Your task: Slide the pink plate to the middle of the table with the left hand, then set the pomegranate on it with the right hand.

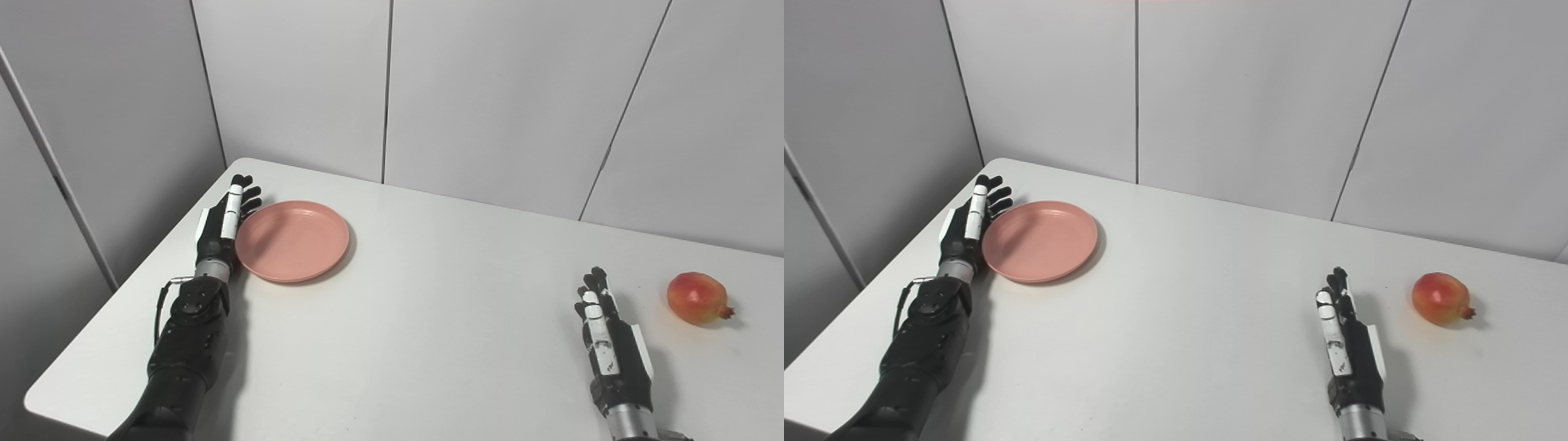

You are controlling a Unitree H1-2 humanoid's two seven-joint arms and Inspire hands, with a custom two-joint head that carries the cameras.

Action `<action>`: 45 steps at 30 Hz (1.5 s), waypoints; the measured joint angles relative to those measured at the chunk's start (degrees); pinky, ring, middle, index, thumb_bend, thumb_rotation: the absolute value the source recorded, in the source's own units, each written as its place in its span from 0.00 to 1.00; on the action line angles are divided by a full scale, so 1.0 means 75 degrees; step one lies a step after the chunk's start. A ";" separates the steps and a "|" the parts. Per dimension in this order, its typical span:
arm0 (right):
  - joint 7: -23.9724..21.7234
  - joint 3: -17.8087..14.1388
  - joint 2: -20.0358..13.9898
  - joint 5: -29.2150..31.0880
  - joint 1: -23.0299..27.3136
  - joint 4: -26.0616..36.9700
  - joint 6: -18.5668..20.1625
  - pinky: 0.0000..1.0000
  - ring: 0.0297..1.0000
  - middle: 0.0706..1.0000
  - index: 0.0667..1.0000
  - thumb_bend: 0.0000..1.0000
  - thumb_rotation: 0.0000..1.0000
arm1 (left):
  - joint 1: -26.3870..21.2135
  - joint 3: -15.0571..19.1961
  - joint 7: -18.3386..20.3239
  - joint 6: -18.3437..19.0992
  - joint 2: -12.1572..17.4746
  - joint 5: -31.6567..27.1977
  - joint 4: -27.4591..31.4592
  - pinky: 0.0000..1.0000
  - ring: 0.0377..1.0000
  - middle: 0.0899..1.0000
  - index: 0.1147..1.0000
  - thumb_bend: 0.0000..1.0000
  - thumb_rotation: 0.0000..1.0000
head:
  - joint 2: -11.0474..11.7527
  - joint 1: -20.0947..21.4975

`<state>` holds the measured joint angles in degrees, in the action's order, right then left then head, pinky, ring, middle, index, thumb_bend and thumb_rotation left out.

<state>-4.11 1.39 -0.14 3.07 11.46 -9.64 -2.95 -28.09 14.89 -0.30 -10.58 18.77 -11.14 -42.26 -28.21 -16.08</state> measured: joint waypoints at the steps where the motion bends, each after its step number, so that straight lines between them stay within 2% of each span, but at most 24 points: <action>1: 0.0001 0.0000 0.0000 -0.0017 0.0002 -0.0001 0.0000 1.00 1.00 1.00 1.00 0.38 0.86 | 0.0006 0.0022 0.0007 0.0093 -0.0033 -0.0022 0.0111 0.85 0.83 0.81 0.80 0.67 1.00 | 0.0000 0.0000; 7: 0.0005 0.0002 0.0003 -0.0032 0.0005 0.0002 0.0000 1.00 1.00 1.00 1.00 0.38 0.84 | 0.0011 0.0073 0.0174 0.0292 -0.0225 -0.0313 0.0284 0.83 0.84 0.82 0.80 0.67 1.00 | -0.0012 0.0035; 11: 0.0000 -0.0001 0.0001 -0.0029 0.0006 0.0000 0.0000 1.00 1.00 1.00 1.00 0.39 0.84 | 0.0038 0.0161 0.0321 0.0676 -0.0360 -0.0648 0.0620 0.82 0.83 0.82 0.80 0.65 1.00 | -0.0023 0.0047; 15: 0.0001 -0.0002 0.0009 -0.0016 0.0006 0.0009 0.0000 1.00 1.00 1.00 1.00 0.39 0.82 | 0.0075 0.0129 0.0330 0.0848 -0.0567 -0.0675 0.0874 0.83 0.84 0.82 0.80 0.64 1.00 | -0.0047 0.0070; 30: 0.0001 0.0000 0.0005 0.0019 -0.0003 0.0030 0.0000 1.00 0.99 1.00 1.00 0.37 0.81 | 0.0347 -0.0543 0.0392 0.1213 -0.0892 -0.0189 0.1673 0.86 0.85 0.84 0.82 0.67 1.00 | -0.0105 0.0117; 45: 0.0006 -0.0009 0.0007 0.0030 -0.0014 0.0042 0.0000 1.00 0.99 1.00 0.99 0.37 0.79 | 0.0513 -0.0884 0.0384 0.1426 -0.1287 0.0007 0.2131 0.87 0.88 0.85 0.84 0.66 1.00 | -0.0117 0.0117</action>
<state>-4.06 1.32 -0.09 3.30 11.36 -9.32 -2.95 -24.24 8.26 2.58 0.11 9.12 -11.08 -26.27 -29.09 -15.21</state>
